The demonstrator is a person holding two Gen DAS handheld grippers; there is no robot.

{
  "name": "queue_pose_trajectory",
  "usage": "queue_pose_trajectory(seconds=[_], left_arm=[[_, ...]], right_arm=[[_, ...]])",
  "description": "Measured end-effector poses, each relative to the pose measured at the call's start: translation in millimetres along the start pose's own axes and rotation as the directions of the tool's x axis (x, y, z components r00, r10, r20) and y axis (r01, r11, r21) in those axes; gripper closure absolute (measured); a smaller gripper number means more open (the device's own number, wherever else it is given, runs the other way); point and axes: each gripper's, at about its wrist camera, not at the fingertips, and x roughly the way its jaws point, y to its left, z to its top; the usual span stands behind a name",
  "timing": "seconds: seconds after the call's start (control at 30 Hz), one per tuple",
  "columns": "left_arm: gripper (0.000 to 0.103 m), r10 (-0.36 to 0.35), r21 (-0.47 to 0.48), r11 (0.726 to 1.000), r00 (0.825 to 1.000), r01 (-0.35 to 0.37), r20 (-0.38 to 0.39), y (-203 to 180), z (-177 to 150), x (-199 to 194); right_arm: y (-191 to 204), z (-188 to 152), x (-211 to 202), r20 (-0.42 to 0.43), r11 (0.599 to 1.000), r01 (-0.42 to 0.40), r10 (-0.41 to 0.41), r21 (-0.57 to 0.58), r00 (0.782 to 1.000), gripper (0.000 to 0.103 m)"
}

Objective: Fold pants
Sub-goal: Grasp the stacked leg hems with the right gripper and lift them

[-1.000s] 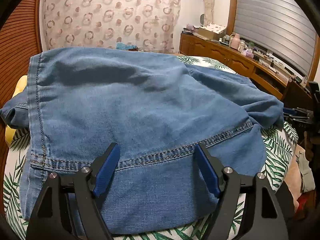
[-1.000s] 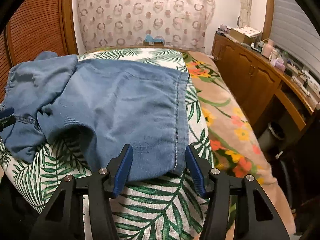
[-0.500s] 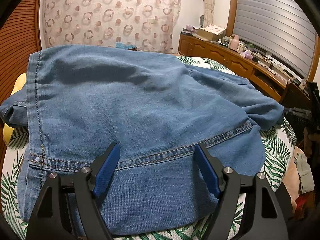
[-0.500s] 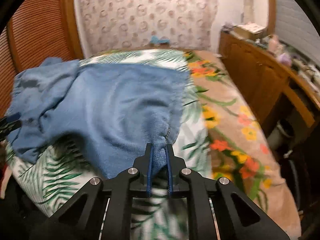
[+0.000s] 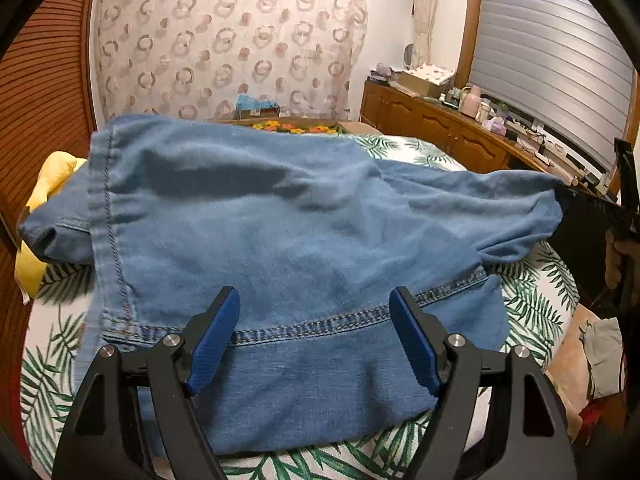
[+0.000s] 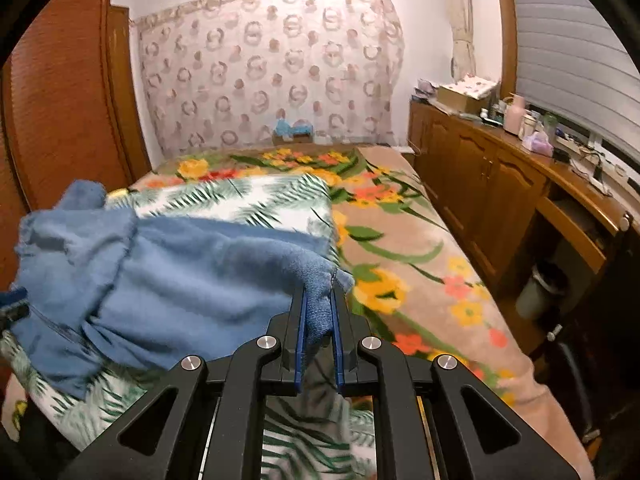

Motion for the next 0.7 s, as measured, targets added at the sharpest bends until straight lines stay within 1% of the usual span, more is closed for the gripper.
queue_pose_trajectory(seconds=[0.03, 0.17, 0.3, 0.5, 0.6, 0.7], left_arm=[[0.025, 0.000, 0.003, 1.000, 1.000, 0.000, 0.008, -1, 1, -3], [0.025, -0.002, 0.006, 1.000, 0.999, 0.002, 0.032, 0, 6, -13], [0.025, -0.004, 0.007, 1.000, 0.999, 0.004, 0.053, -2, 9, -22], [0.025, 0.002, 0.005, 1.000, 0.997, -0.003, 0.074, 1, 10, -35], [0.025, 0.007, 0.000, 1.000, 0.997, -0.007, 0.082, 3, 9, -40], [0.025, 0.013, -0.008, 1.000, 0.996, -0.012, 0.091, 8, 7, -47]], right_arm=[[5, -3, -3, 0.014, 1.000, -0.013, 0.013, -0.004, 1.000, 0.092], [26, 5, -22, 0.068, 0.996, -0.082, 0.084, -0.042, 0.994, 0.092], [57, 18, -41, 0.110, 0.981, -0.161, 0.173, -0.110, 0.979, 0.092], [111, 33, -59, 0.129, 0.936, -0.270, 0.304, -0.226, 0.944, 0.092], [133, 41, -62, 0.124, 0.903, -0.328, 0.372, -0.277, 0.920, 0.092], [159, 49, -63, 0.108, 0.863, -0.386, 0.440, -0.325, 0.892, 0.092]])
